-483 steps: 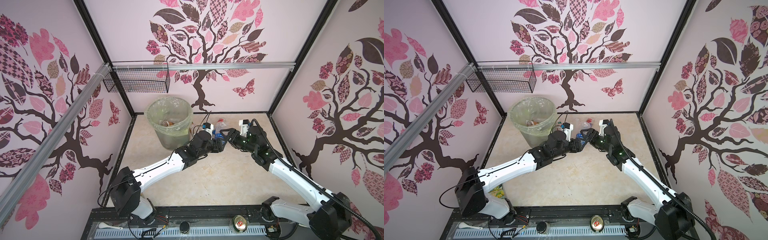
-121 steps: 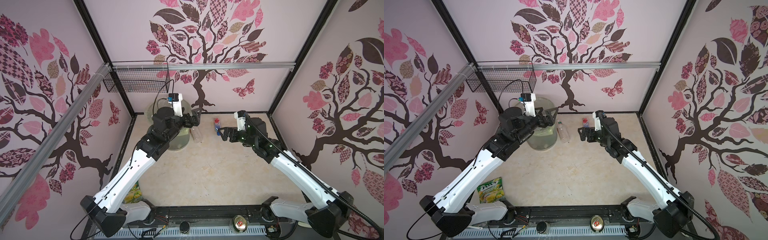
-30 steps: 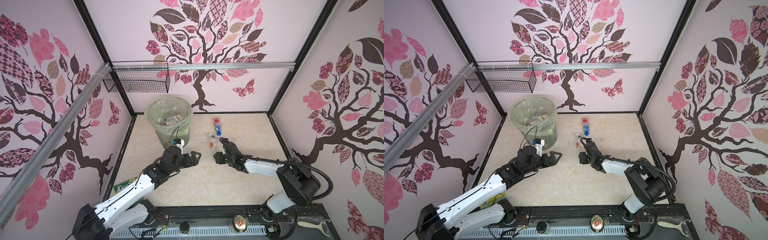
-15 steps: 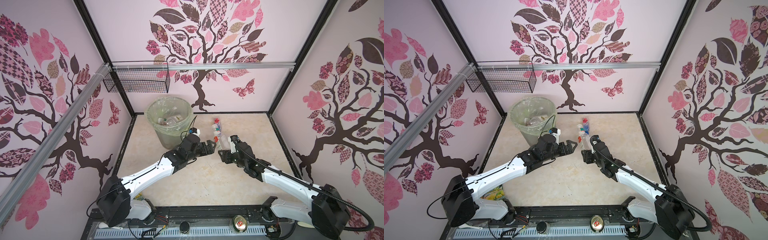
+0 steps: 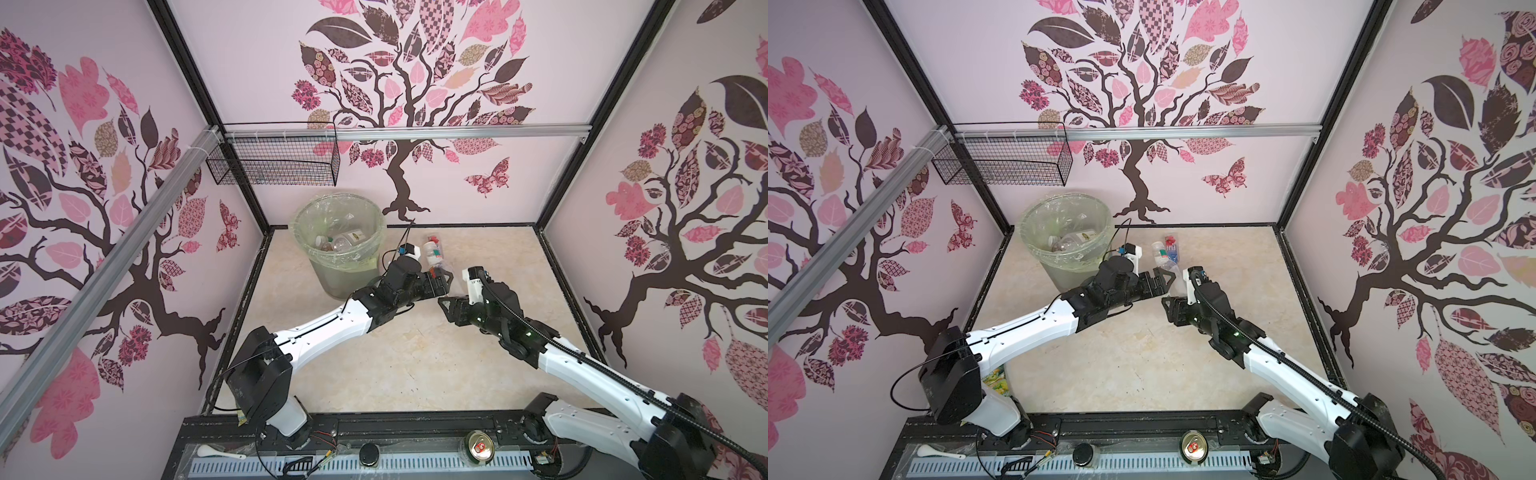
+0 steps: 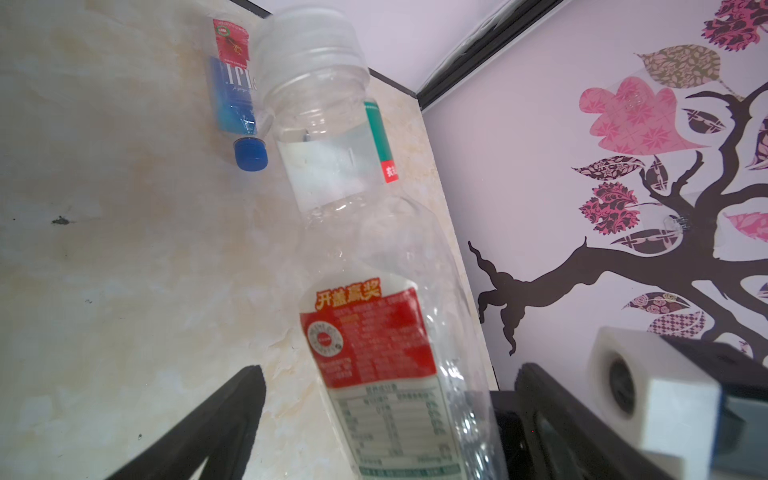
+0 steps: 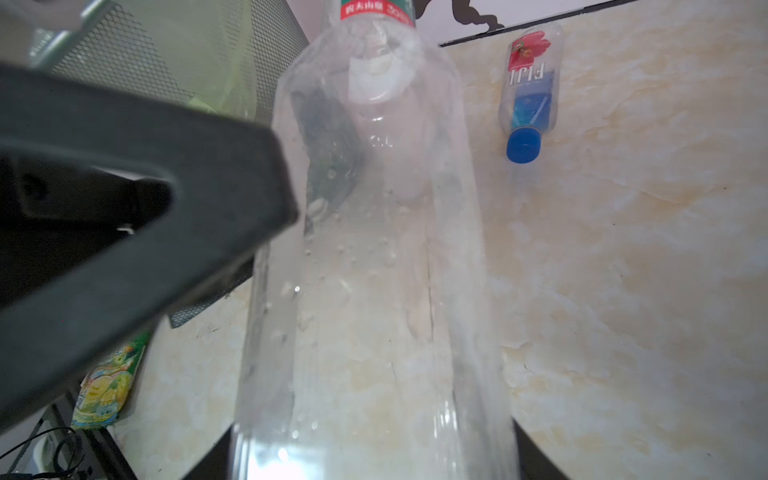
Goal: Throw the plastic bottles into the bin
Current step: 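Bring the green-cap bottle up to the left gripper while left gripper approaches, then close left gripper on the bottle's cap end while right gripper releases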
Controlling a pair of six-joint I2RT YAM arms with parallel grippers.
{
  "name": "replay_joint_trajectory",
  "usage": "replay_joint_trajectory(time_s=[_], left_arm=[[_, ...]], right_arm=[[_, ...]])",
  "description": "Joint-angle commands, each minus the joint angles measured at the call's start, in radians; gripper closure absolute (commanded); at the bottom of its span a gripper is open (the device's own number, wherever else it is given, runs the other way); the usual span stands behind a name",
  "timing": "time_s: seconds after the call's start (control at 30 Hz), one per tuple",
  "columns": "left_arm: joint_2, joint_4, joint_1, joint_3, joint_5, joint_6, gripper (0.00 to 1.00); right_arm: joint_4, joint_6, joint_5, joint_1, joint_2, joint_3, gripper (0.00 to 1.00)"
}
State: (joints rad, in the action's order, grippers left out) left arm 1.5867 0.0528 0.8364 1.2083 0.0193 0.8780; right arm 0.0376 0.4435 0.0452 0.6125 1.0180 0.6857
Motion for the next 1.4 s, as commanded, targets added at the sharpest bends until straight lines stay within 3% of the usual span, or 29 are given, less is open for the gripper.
replay_joint_trajectory(time_s=[0.0,0.57,0.8,0.93,1.1,1.37], left_arm=[[0.011,-0.022,0.0,0.05,-0.019,0.007,0.03],[0.025,-0.06,0.0,0.048,-0.077,0.009,0.19],[0.039,-0.06,0.001,0.06,-0.057,-0.001,0.36],[0.029,-0.059,0.0,0.047,-0.061,-0.006,0.44],[0.007,-0.007,0.0,0.068,-0.103,-0.051,0.44],[0.001,0.216,-0.005,0.229,-0.194,-0.231,0.44]], right_arm=[[0.009,0.016,0.028,0.002,-0.041,0.043,0.4],[0.007,0.017,0.091,0.002,-0.135,-0.009,0.4],[-0.009,0.022,0.099,0.002,-0.15,-0.039,0.4],[-0.012,0.026,0.108,0.002,-0.147,-0.04,0.36],[-0.007,0.03,0.114,0.002,-0.155,-0.034,0.27],[0.063,-0.037,0.056,0.002,-0.186,0.03,0.14]])
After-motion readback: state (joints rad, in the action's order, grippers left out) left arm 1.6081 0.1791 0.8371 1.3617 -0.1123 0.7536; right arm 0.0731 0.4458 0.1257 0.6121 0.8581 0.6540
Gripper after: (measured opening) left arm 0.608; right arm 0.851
